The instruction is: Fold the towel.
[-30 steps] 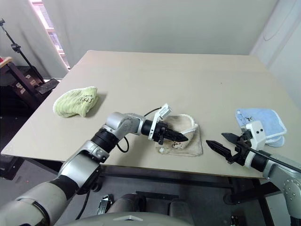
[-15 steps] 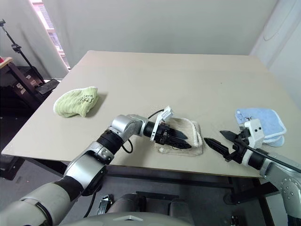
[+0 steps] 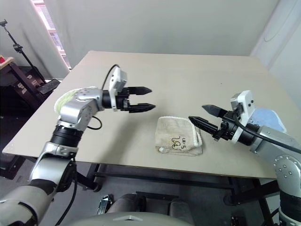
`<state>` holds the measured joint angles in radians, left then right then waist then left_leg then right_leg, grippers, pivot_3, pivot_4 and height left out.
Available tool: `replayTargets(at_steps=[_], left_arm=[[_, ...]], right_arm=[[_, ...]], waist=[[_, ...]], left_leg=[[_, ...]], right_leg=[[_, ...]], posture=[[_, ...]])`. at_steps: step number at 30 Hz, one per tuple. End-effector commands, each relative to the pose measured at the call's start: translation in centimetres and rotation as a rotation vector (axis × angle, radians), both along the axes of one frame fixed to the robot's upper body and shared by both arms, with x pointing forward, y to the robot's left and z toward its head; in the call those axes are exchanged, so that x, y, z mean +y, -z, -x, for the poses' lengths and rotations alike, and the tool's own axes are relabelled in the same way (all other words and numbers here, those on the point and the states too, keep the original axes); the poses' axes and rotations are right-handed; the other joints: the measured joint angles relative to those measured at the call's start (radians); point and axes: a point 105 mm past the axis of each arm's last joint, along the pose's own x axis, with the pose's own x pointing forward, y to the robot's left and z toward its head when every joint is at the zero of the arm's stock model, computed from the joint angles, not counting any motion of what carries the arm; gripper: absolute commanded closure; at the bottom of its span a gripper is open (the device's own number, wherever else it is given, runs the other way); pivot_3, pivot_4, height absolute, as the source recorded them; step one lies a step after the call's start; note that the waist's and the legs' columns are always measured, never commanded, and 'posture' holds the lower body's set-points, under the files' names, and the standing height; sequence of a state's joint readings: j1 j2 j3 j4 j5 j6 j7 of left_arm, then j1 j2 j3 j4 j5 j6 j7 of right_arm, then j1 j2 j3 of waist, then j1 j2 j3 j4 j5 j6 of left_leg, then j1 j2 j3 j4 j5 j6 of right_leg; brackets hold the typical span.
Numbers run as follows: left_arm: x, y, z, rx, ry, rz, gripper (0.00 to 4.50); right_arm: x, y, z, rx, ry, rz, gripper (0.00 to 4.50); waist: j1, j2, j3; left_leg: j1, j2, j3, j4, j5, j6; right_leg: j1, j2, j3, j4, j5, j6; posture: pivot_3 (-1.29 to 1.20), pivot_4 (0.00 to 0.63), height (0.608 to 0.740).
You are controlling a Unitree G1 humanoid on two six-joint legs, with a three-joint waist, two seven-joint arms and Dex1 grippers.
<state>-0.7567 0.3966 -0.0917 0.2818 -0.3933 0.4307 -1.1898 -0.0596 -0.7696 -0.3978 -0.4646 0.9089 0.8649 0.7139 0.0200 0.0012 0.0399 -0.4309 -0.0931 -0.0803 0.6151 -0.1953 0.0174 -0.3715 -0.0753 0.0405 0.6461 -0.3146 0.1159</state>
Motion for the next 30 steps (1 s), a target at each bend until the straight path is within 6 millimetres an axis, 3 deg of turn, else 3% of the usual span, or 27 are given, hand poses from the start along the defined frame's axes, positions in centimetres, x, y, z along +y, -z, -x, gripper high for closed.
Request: replayTargets(at_steps=[1, 6, 8, 15, 20, 27, 30], left_arm=[[0.6, -1.3, 0.4, -0.039, 0.007, 0.038, 2.02], [-0.2, -1.1, 1.7, -0.019, 0.062, 0.052, 3.86], [-1.0, -0.6, 1.9, -0.026, 0.071, 0.043, 4.49], [-5.4, 5.2, 2.5, 0.016, 0.141, -0.048, 4.49], [-7.9, 8.6, 2.1, 0.072, 0.134, -0.062, 4.49], [-9.5, 14.0, 2.9, 0.179, 0.115, -0.165, 4.49], [-9.8, 15.2, 3.3, 0.213, 0.125, -0.198, 4.49]], right_arm=[[0.1, -1.3, -0.1, -0.054, -0.026, -0.015, 2.02], [0.7, -1.4, -0.4, -0.063, -0.067, -0.034, 3.93], [1.2, -1.3, -0.5, -0.060, -0.091, -0.051, 4.50], [3.1, 3.7, -2.7, 0.044, -0.088, -0.062, 4.50], [2.6, 7.6, -3.3, 0.113, -0.048, -0.044, 4.50], [2.0, 12.0, -2.5, 0.204, -0.025, 0.039, 4.50], [1.8, 13.1, -2.5, 0.219, -0.019, 0.077, 4.50]], waist=[[0.000, 0.000, 0.000], [-0.006, 0.000, 0.000], [-0.007, 0.000, 0.000], [-0.005, 0.000, -0.001], [-0.005, -0.001, -0.001], [-0.006, 0.000, -0.001], [-0.006, 0.000, -0.002]], left_leg=[[0.000, 0.000, 0.000, 0.000, 0.000, 0.000], [0.000, 0.000, 0.000, 0.000, 0.000, -0.001], [0.001, 0.000, 0.000, 0.000, 0.000, -0.001], [0.004, 0.000, 0.001, 0.000, 0.000, -0.001], [0.004, 0.000, 0.001, 0.001, 0.000, 0.000], [0.004, 0.000, 0.001, 0.000, 0.000, 0.000], [0.005, 0.000, 0.001, 0.001, 0.000, 0.000]], right_leg=[[0.000, 0.000, 0.000, 0.000, 0.000, 0.000], [0.000, 0.000, 0.000, 0.002, 0.000, 0.000], [0.000, 0.000, 0.000, 0.002, 0.000, 0.000], [0.003, 0.000, 0.000, 0.002, 0.000, 0.000], [0.003, 0.000, 0.000, 0.002, 0.000, 0.000], [0.002, 0.001, 0.000, 0.004, 0.002, 0.003], [0.002, 0.002, 0.000, 0.004, 0.002, 0.003]], posture=[[0.00, 0.000, 0.740], [0.00, 0.000, 0.740], [0.00, 0.000, 0.740], [0.00, 0.000, 0.740], [0.00, 0.000, 0.740], [0.00, 0.000, 0.740], [0.00, 0.000, 0.740]])
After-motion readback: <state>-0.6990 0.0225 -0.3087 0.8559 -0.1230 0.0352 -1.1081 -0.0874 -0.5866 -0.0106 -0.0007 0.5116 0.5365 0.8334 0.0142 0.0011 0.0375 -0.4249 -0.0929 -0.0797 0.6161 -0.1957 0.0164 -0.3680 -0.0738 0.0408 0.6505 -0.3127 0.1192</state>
